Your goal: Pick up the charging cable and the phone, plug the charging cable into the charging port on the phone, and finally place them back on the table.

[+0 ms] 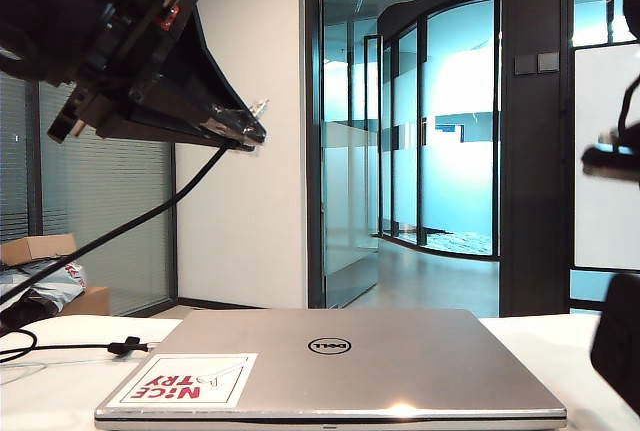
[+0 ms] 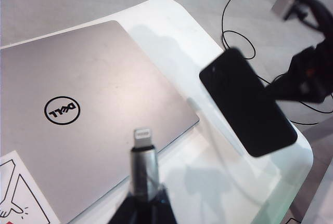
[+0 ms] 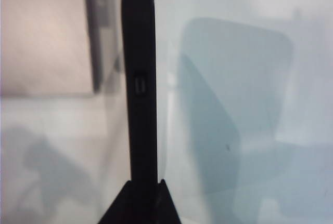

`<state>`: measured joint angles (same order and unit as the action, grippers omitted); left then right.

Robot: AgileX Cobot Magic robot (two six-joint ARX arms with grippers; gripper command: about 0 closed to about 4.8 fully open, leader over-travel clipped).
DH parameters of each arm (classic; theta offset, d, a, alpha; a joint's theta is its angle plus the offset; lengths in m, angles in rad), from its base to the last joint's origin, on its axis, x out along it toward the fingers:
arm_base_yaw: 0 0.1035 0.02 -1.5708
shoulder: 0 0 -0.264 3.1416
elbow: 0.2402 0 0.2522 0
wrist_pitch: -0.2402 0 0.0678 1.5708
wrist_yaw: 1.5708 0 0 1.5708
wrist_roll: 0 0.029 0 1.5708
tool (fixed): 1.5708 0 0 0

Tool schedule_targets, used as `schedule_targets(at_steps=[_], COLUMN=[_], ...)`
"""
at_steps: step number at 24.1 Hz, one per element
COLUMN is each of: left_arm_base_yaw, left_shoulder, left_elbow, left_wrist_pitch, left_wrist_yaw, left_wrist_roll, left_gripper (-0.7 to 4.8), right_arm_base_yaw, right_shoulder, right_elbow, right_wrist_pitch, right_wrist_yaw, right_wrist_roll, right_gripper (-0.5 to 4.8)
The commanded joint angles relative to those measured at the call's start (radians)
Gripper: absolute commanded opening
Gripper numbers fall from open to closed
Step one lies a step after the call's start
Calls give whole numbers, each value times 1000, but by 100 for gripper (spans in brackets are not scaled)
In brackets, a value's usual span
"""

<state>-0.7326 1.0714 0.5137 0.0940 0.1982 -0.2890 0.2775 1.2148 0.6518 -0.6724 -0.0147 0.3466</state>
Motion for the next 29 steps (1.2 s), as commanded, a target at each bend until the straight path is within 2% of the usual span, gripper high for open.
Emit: schedule_targets(at_steps=[1,3,6,14,18,19,20,21,25,27,29], left_arm_base_yaw=[1,1,1,1,1,1,-1,-3,-21,-49,-92], left_shoulder=[-2,-2,-2,-2,-2,-2,-2,-2,-2,-2,-1], left_elbow=[3,3,3,3,3,3,3,3,3,2,-1], left_wrist_pitch=[19,19,19,16,10,6,-8,-18,-74,-84,-87], left_wrist_yaw=[1,1,1,1,1,1,1,1,1,1,1], left_wrist_roll=[1,1,1,1,1,0,0,-8,-80,-94,-132], left_gripper=[-6,-6,-6,-6,-6,-6,-6,-6,-6,-6,-6], right_arm_base_yaw=[3,3,3,3,3,3,3,3,3,3,3], right_shoulder=[41,63,94,203,270,274,274,272,244,217,193], right_elbow=[7,7,7,7,7,7,14,21,109,146,158], right_wrist_pitch=[-30,-34,-31,-31,-20,-15,-12,-18,-45,20,200], right_wrist_yaw=[-1,-31,-98,-100,-100,-100,-116,-126,-297,-403,-534], right_wrist_roll=[-4,-8,-15,-20,-34,-34,-34,-33,-33,-32,34], right_gripper=[-7,1,109,117,107,79,-11,-9,-8,-8,-8])
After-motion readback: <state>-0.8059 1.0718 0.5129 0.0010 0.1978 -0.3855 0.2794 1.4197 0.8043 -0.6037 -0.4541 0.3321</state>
